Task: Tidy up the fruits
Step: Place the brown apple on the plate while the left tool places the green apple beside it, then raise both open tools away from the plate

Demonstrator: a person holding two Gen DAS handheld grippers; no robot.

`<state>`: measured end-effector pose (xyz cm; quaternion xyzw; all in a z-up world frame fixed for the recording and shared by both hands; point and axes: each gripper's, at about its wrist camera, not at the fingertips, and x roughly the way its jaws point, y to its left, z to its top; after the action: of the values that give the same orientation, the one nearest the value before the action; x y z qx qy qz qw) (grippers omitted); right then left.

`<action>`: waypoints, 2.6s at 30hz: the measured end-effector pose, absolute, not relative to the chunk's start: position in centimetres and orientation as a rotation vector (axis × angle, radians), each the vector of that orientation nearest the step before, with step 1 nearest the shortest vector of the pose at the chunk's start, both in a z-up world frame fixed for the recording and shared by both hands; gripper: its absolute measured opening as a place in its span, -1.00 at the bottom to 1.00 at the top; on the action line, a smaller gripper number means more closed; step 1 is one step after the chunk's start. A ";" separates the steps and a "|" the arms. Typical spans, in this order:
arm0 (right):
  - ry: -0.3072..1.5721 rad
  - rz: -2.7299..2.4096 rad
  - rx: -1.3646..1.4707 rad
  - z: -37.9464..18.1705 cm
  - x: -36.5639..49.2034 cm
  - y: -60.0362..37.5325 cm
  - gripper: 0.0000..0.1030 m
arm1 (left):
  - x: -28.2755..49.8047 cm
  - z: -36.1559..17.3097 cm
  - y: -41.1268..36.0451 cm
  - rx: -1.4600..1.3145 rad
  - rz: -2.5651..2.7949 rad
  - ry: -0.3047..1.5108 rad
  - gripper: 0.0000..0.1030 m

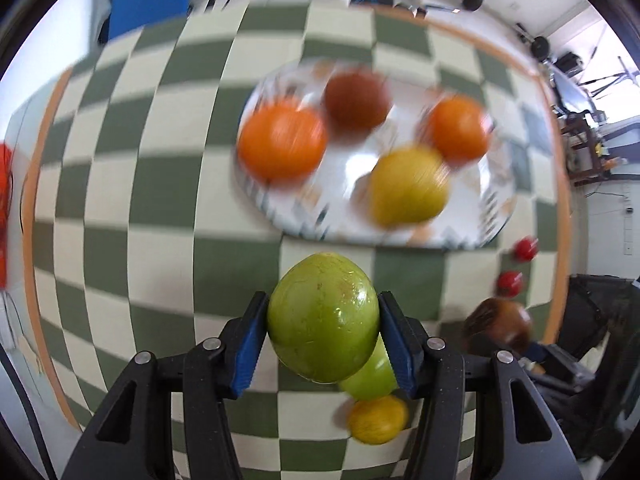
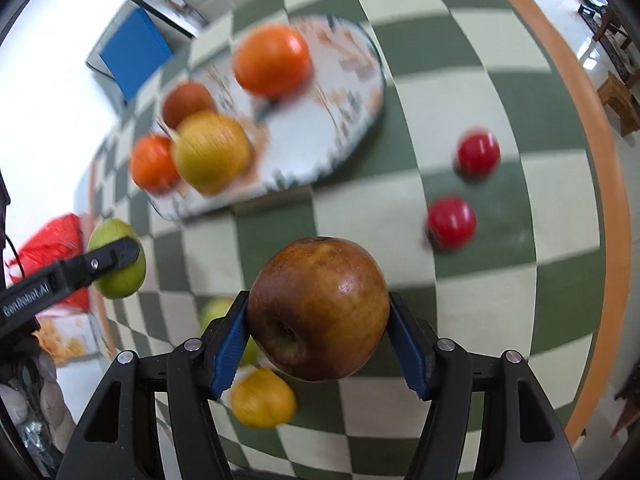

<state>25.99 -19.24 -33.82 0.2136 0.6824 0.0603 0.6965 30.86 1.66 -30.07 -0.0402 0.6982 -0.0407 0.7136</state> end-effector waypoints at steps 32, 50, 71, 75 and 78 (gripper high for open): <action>1.433 0.167 0.521 -33.8 34.9 -24.2 0.72 | 43.9 -30.6 -8.1 -0.089 -0.219 1.683 0.72; 1.337 0.014 0.157 -25.7 29.5 -20.6 0.88 | 32.9 -25.3 -0.7 0.049 -0.003 1.389 0.72; 1.077 -0.004 0.116 -12.2 20.4 -20.0 0.88 | 23.4 -14.2 -0.9 0.034 -0.039 1.118 0.72; 1.026 -0.004 0.108 -9.3 18.8 -19.9 0.88 | 21.9 -11.7 -1.3 0.038 -0.060 1.071 0.72; 1.005 -0.004 0.115 -7.9 17.9 -19.9 0.88 | 21.1 -10.4 -1.4 0.035 -0.067 1.042 0.72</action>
<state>17.94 -19.94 -7.88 0.0549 0.4812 -0.0018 0.8749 21.10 -1.39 -10.44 0.0167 0.4976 -0.0320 0.8667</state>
